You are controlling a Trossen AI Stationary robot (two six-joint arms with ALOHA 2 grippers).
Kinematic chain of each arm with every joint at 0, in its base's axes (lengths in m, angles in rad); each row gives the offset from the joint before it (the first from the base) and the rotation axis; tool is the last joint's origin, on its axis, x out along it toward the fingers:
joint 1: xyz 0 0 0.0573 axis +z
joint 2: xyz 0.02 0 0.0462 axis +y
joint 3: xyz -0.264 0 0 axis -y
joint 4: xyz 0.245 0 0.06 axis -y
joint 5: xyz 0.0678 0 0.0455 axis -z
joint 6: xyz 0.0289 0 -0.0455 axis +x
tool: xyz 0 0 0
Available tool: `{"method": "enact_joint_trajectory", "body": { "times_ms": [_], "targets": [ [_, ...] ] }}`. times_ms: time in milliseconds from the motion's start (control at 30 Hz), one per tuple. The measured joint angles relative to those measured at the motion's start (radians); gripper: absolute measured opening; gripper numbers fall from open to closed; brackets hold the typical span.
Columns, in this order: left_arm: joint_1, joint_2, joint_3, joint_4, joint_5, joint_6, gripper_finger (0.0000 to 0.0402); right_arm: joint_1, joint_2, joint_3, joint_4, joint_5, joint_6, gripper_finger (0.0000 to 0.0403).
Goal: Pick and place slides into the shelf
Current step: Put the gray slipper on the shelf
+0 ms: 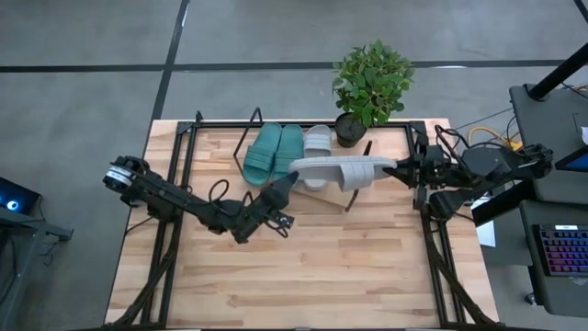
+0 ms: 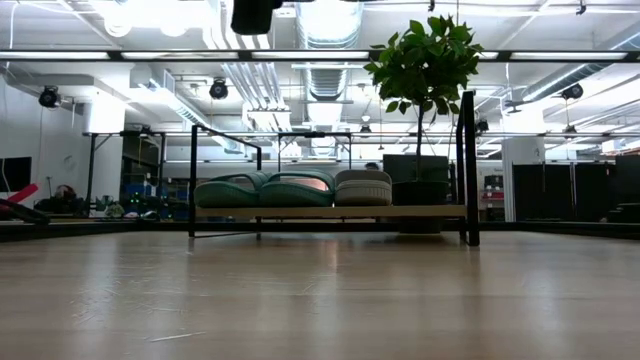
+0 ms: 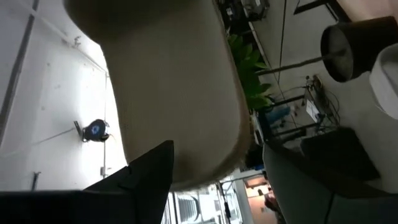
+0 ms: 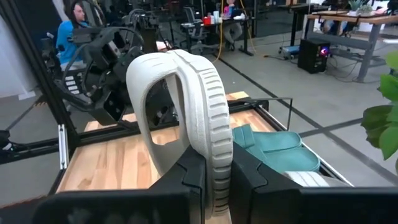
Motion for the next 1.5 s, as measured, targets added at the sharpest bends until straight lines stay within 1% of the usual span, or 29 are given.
{"method": "enact_joint_trajectory", "body": {
  "times_ms": [133,300,400,500,667,700,733,900,1033,1167,1333,1367,1433,1500],
  "targets": [
    [0.020,0.000,0.000,0.000,0.046,0.005,0.0231,0.000,0.008,-0.003,0.001,0.000,0.016,0.0024],
    [0.040,0.000,0.000,0.002,0.059,-0.001,0.0230,0.000,0.009,-0.004,0.001,0.000,0.025,0.0024],
    [0.054,0.001,0.000,0.011,0.065,-0.002,0.0215,0.000,0.009,-0.004,0.001,0.000,0.025,0.0025],
    [0.066,0.001,0.000,0.008,0.065,-0.020,0.0170,0.000,0.009,-0.004,0.002,-0.005,0.025,0.0026],
    [0.075,0.001,0.006,0.007,0.055,-0.091,0.0051,0.000,0.023,-0.004,0.006,-0.034,0.025,0.0026],
    [0.077,0.001,0.006,0.004,0.053,-0.101,0.0030,0.000,0.027,-0.004,0.006,-0.042,0.025,0.0027],
    [0.077,0.001,0.006,0.002,0.053,-0.105,0.0018,0.000,0.028,-0.004,0.006,-0.045,0.025,0.0027],
    [0.076,0.001,0.007,0.006,0.049,-0.116,0.0012,0.000,0.032,-0.004,0.004,-0.052,0.006,0.0027],
    [0.076,0.002,0.007,0.008,0.018,-0.156,0.0005,0.000,0.033,-0.005,0.018,-0.049,-0.021,0.0030],
    [0.091,-0.006,0.007,0.007,0.015,-0.160,0.0003,0.000,0.034,-0.005,0.020,-0.053,-0.060,0.0046],
    [0.152,-0.069,0.004,-0.001,0.039,-0.196,0.0001,0.000,0.038,-0.007,0.023,-0.052,-0.078,0.0075],
    [0.160,-0.082,0.003,0.000,0.034,-0.208,0.0001,0.000,0.038,-0.007,0.021,-0.053,-0.084,0.0080],
    [0.167,-0.113,0.000,-0.001,-0.013,-0.240,0.0000,0.001,0.035,-0.006,0.012,-0.060,-0.095,0.0089],
    [0.169,-0.145,0.003,-0.009,-0.013,-0.281,0.0000,0.002,0.031,-0.006,0.016,-0.065,-0.102,0.0095]
  ]
}}
